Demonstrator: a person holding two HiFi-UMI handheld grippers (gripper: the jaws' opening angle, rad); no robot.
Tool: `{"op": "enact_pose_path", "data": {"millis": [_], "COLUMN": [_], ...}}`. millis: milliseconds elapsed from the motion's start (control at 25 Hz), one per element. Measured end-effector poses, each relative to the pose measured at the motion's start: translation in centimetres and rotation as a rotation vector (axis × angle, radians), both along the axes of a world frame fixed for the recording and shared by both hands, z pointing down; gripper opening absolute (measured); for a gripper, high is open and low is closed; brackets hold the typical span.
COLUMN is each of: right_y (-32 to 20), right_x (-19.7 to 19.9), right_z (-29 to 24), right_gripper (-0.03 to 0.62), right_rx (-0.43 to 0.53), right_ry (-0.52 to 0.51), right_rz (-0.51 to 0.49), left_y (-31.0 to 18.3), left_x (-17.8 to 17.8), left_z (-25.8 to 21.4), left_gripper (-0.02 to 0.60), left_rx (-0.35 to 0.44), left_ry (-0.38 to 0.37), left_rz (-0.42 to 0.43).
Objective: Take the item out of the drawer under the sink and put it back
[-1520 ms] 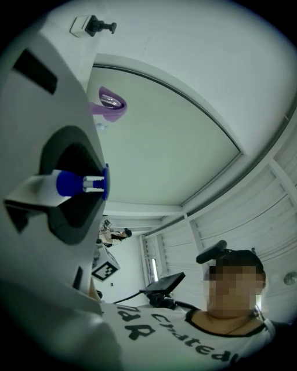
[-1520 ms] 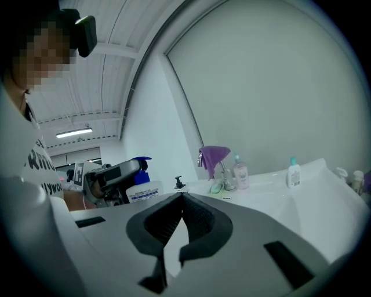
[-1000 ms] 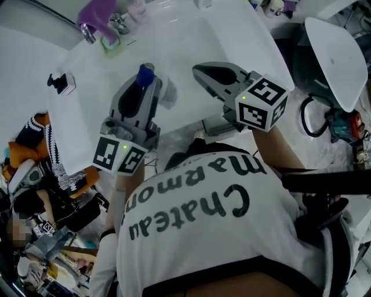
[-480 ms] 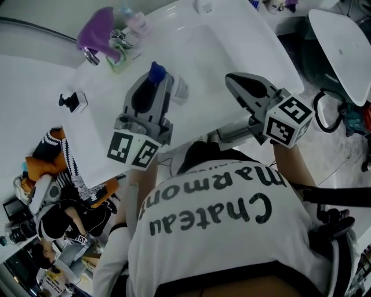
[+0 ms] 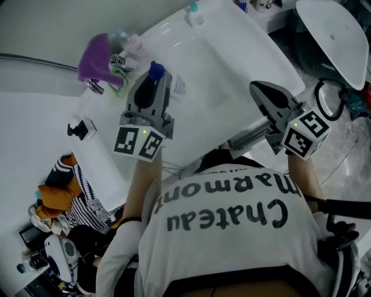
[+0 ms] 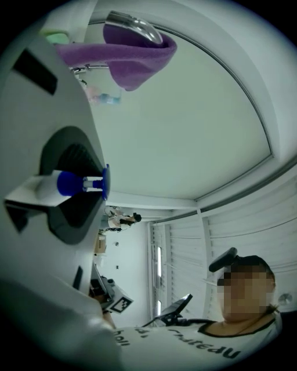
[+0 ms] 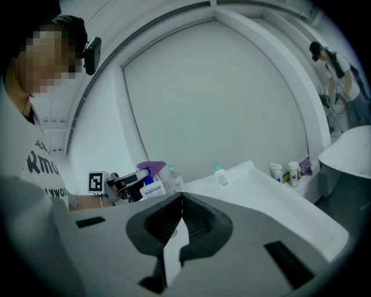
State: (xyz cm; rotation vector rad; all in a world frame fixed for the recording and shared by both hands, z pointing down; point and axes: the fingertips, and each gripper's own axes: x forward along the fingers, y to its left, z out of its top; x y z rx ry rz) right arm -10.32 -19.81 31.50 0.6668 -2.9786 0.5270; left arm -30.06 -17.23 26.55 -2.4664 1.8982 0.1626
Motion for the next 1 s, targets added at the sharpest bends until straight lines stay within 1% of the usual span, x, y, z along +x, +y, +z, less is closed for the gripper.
{"op": "enact_pose_path", "data": {"millis": [120,280,680,760,920,1000], "right_y": [0.0,0.2,1.7,2.0,2.6,3.0], "right_x": [1.5,4.2,9.1,9.9,11.3,12.0], "right_z": [-0.1,-0.2,-1.1,-1.2,-1.4,-1.5], "right_gripper": [0.011,0.011,0.011,0.011,0.011,0.011], "right_rx": [-0.006,-0.017,0.000,0.002,0.007,0.006], "right_ry": [0.022,0.038,0.091,0.098,0.105,0.106], "right_rz": [0.062,0.156,0.305,0.326,0.366,0.387], "left_y": [-1.7,-4.0,-7.8,-8.4,-9.5,-10.0], "left_x": [-1.7,-3.3,-4.6,-4.7,-5.1,-5.3], "left_z": [0.2,0.7,2.2,2.5,3.1,3.0], "left_gripper": [0.080,0.080,0.080,0.078,0.078,0.078], "left_rx": [-0.001,0.000,-0.001,-0.007,-0.017,-0.016], "left_ry": [0.002,-0.014,0.001,-0.020,-0.096,-0.104], "left_rz": [-0.017,-0.022,-0.040,-0.049,-0.077,-0.088]}}
